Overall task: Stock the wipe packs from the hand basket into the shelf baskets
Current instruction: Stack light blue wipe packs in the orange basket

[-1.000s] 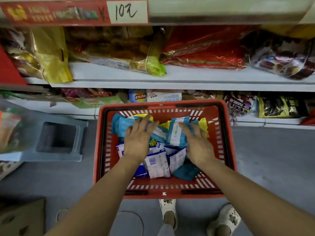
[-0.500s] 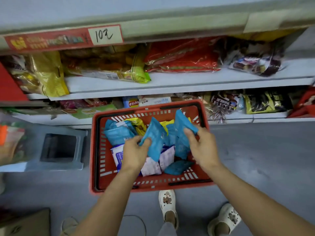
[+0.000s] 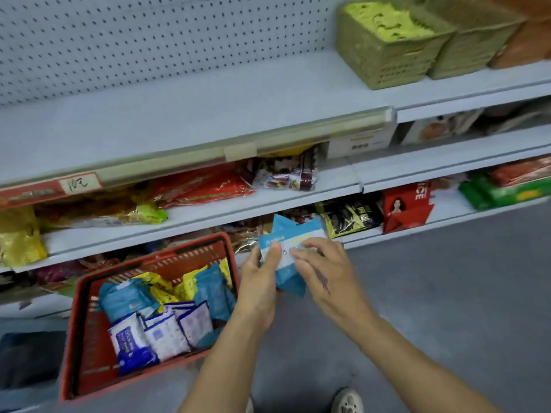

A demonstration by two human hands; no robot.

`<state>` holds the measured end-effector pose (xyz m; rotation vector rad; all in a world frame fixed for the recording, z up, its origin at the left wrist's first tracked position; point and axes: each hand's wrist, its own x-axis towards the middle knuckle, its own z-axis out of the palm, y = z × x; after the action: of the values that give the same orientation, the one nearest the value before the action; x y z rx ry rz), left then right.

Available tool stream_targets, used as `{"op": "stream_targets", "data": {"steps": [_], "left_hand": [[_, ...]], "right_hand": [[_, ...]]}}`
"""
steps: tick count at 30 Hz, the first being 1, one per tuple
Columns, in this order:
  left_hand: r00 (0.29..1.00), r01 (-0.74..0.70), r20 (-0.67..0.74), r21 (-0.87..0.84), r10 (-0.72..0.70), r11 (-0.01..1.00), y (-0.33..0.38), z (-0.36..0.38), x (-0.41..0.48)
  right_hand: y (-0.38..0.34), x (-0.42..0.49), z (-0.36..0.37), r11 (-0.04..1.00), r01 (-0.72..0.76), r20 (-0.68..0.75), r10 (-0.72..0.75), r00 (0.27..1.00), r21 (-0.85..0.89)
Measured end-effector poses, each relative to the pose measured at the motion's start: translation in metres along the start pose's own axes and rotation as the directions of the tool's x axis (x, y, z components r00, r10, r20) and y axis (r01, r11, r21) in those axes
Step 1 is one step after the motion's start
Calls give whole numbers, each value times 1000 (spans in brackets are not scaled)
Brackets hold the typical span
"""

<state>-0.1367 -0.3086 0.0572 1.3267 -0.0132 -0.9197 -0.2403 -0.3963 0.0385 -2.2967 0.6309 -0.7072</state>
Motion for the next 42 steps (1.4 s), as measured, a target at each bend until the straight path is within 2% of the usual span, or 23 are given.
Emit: {"op": "stream_targets", "data": {"steps": [3, 5, 7, 9, 12, 21, 24, 29, 32, 35, 38, 40, 42], "left_hand": [[998, -45, 49, 112, 40, 993, -4, 59, -9], [990, -80, 131, 182, 57, 980, -4, 96, -14], [980, -113, 185, 250, 68, 962, -3, 129, -16], [973, -124, 224, 282, 60, 951, 2, 161, -13], [961, -123, 273, 310, 36, 943, 16, 205, 0], [921, -107, 389, 195, 23, 975, 51, 324, 78], [919, -115, 394, 202, 26, 973, 63, 364, 115], [913, -183, 401, 239, 75, 953, 99, 447, 176], [894, -249, 427, 224, 134, 942, 124, 495, 208], [896, -287, 407, 217, 181, 933, 140, 529, 231], [911, -285, 356, 176, 209, 942, 151, 551, 253], [924, -278, 311, 141, 224, 950, 158, 562, 267], [925, -309, 273, 137, 264, 941, 164, 572, 278]], "right_hand": [[35, 5, -70, 958, -253, -178, 274, 945, 133], [57, 10, -116, 864, -439, -115, 476, 872, 248], [68, 14, -155, 753, -504, 21, 548, 836, 422], [75, 21, -187, 662, -530, 100, 572, 814, 530], [89, 40, -224, 563, -565, 150, 616, 773, 604], [168, 136, -301, 434, -423, 68, 630, 774, 795], [204, 178, -335, 447, -435, 88, 612, 786, 782], [259, 256, -398, 448, -491, 220, 531, 819, 747], [282, 302, -429, 520, -496, 202, 521, 829, 695], [302, 337, -456, 553, -467, 140, 531, 836, 690], [325, 369, -486, 553, -339, -51, 573, 818, 761], [344, 392, -506, 582, -272, -186, 605, 774, 766], [367, 419, -521, 603, -314, -237, 660, 713, 733]]}}
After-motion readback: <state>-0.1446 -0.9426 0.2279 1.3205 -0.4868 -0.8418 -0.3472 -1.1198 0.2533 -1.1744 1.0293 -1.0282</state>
